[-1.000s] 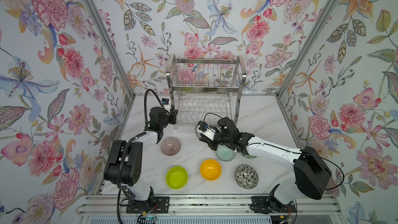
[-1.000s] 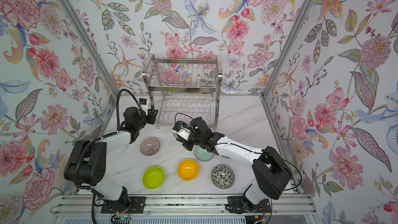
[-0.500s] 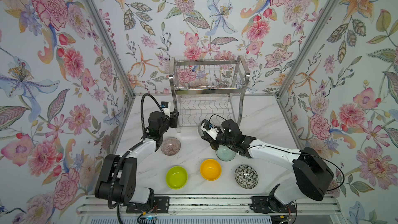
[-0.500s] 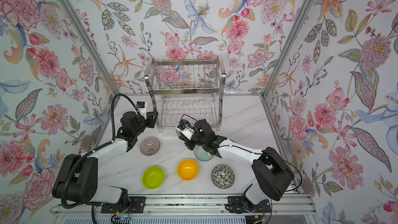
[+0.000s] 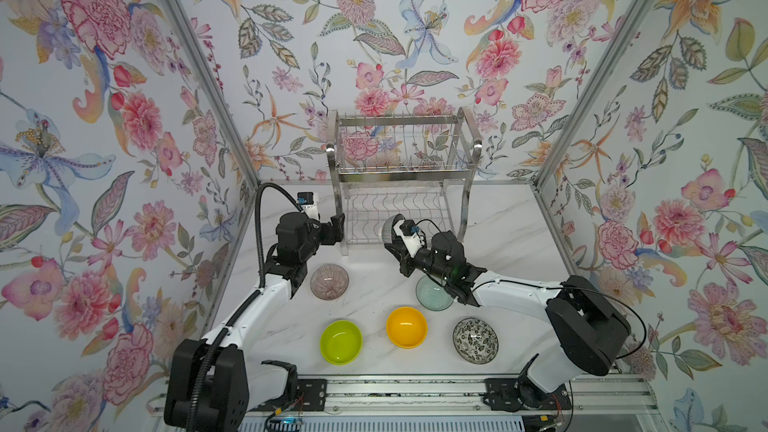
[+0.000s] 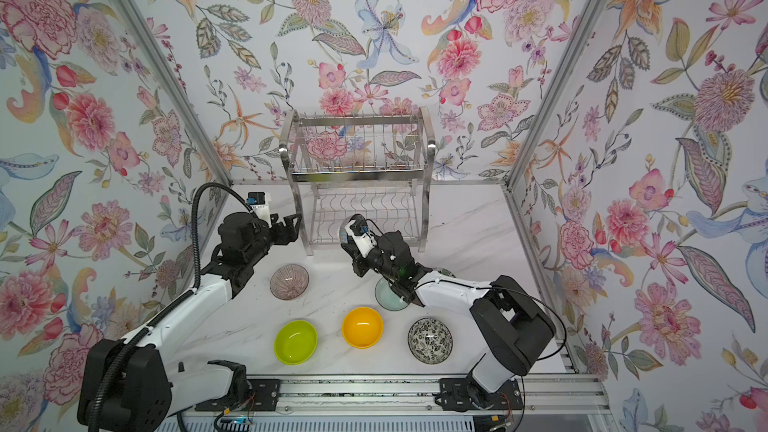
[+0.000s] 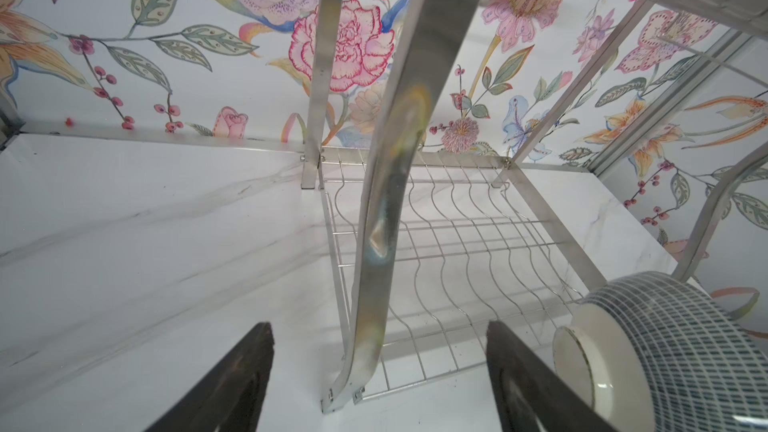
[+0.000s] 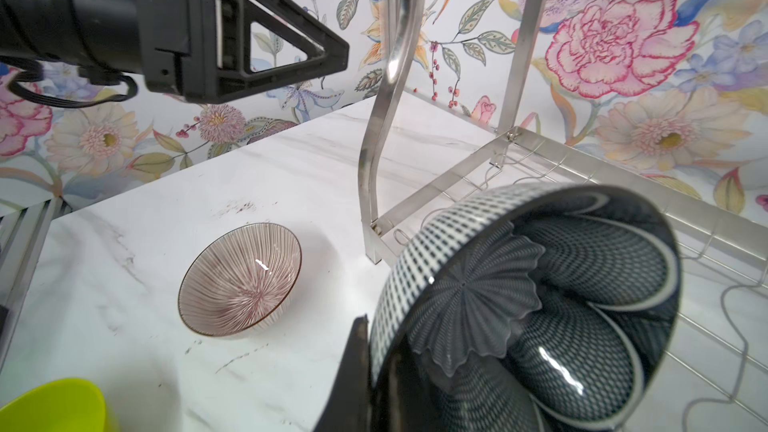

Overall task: Load the bowls into the dish rack
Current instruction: 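Carry the black-and-white bowl over the dish rack's lower tier with the right gripper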

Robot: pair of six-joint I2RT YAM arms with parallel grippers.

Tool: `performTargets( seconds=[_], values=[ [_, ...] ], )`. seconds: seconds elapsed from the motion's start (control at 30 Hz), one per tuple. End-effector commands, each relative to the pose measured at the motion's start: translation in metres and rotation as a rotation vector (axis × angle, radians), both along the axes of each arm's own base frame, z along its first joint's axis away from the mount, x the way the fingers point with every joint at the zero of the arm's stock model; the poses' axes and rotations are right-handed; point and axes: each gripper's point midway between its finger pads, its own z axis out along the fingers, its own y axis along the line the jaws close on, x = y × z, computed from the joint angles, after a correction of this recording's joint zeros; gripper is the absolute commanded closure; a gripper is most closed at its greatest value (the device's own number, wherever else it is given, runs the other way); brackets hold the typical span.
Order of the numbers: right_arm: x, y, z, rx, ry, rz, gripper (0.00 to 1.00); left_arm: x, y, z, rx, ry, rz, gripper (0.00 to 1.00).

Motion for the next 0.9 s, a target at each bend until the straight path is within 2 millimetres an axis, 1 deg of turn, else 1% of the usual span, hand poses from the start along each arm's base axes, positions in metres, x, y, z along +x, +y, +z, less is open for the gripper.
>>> performTargets(
  seconds=[0.0, 0.07, 0.2, 0.3, 0.5, 0.63, 0.87],
  values=[
    [0.016, 0.002, 0.038, 0.177, -0.06, -0.08, 0.93, -0.014, 0.009, 0.003, 0.09, 0.07, 0.019, 0.09],
    [0.021, 0.003, 0.039, 0.206, -0.056, -0.104, 0.93, -0.018, 0.01, 0.004, 0.109, 0.092, 0.007, 0.06],
    [0.033, 0.008, 0.042, 0.258, -0.034, -0.149, 0.93, -0.027, 0.004, 0.006, 0.113, 0.118, -0.041, 0.03],
    [0.042, 0.009, 0.04, 0.306, -0.006, -0.183, 0.93, -0.031, 0.004, 0.005, 0.122, 0.12, -0.05, 0.02],
    [0.061, 0.014, 0.042, 0.426, 0.051, -0.213, 0.93, -0.031, 0.011, 0.009, 0.129, 0.087, -0.016, 0.01],
    [0.075, 0.02, 0.043, 0.524, 0.121, -0.2, 0.93, -0.031, 0.011, 0.007, 0.11, 0.071, -0.016, 0.01],
    [0.103, 0.029, 0.042, 0.692, 0.284, -0.122, 0.92, -0.031, 0.01, -0.001, 0.092, 0.072, -0.025, 0.01]
  ],
)
